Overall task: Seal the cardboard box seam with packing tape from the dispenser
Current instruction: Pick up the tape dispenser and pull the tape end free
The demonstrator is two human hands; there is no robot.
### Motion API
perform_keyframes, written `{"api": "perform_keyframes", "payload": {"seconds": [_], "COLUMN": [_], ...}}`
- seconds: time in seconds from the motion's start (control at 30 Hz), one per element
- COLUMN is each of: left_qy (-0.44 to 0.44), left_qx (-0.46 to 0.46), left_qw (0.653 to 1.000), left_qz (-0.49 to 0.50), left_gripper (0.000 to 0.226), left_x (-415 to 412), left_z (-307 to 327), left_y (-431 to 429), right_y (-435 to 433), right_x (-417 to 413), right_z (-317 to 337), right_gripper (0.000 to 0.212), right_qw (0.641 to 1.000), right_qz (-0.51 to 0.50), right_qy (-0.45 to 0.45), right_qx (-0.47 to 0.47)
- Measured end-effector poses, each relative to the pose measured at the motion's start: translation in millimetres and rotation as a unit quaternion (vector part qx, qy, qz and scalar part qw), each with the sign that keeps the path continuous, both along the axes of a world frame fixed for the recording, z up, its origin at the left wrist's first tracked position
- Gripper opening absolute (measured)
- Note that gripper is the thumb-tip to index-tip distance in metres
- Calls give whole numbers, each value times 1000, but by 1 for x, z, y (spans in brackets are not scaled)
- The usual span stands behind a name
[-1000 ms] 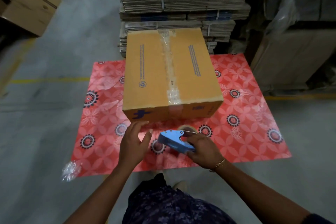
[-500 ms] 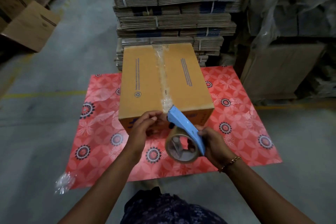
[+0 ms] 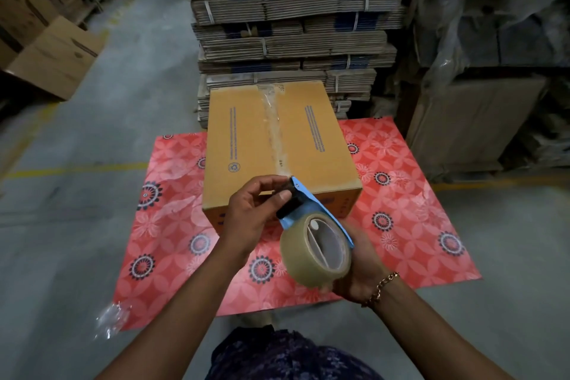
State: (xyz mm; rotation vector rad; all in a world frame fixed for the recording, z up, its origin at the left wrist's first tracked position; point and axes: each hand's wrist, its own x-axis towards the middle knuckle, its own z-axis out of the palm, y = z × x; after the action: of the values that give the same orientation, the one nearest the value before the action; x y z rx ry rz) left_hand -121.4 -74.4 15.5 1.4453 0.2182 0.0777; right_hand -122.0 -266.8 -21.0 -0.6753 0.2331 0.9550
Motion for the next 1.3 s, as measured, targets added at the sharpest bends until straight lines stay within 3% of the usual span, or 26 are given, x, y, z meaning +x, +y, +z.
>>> {"api": "perform_keyframes", "payload": {"seconds": [0.13,0.23,0.33,0.43,0.53,0.6,0.7,0.73,0.8,0.9,1.07,1.17,1.3], "left_qy": [53,75,110,131,136,149,215,232,239,226,184,145,108], "left_qx": [-27,-66,-96,-102,-229,-341,-349,-341,-339,-327,-373,-398,-406], "left_qw": [996,988,981,981,963,928,898,888,875,887,901,903,907], "left_qz": [72,118,125,98,29,-30,-160,-202,-250,-232,-121,-66,-11], "left_gripper": [16,13,15,19,7,24,64,73,80,68,61,62,53], "left_x": [2,2,-3,-10,-18,-20,-13,-8,1,13,33,49,65], "left_z": [-11,-17,-24,-25,-21,-18,-16,-14,-6,2,2,4,8], "left_y": [1,2,-5,-14,-10,-2,-4,-8,-18,-29,-29,-27,-29], "right_y": [-9,-17,-20,-19,-26,-32,-32,-30,-23,-16,-18,-20,-5], "right_x": [8,15,27,43,60,70,86,90,97,104,96,65,24], "right_z": [7,6,6,14,33,49,65,70,77,89,86,63,42], "right_gripper": [84,88,94,115,90,69,69,72,58,51,44,29,24], "right_qw": [998,993,981,959,952,952,951,949,939,917,823,837,885], "right_qz": [22,-59,-122,-138,-108,-72,17,58,129,128,-46,-118,-77], "right_qy": [-64,-81,-128,-174,-209,-222,-241,-247,-255,-274,-362,-333,-267], "right_qx": [-16,-62,-78,-174,-198,-198,-190,-186,-190,-258,-435,-417,-374]}}
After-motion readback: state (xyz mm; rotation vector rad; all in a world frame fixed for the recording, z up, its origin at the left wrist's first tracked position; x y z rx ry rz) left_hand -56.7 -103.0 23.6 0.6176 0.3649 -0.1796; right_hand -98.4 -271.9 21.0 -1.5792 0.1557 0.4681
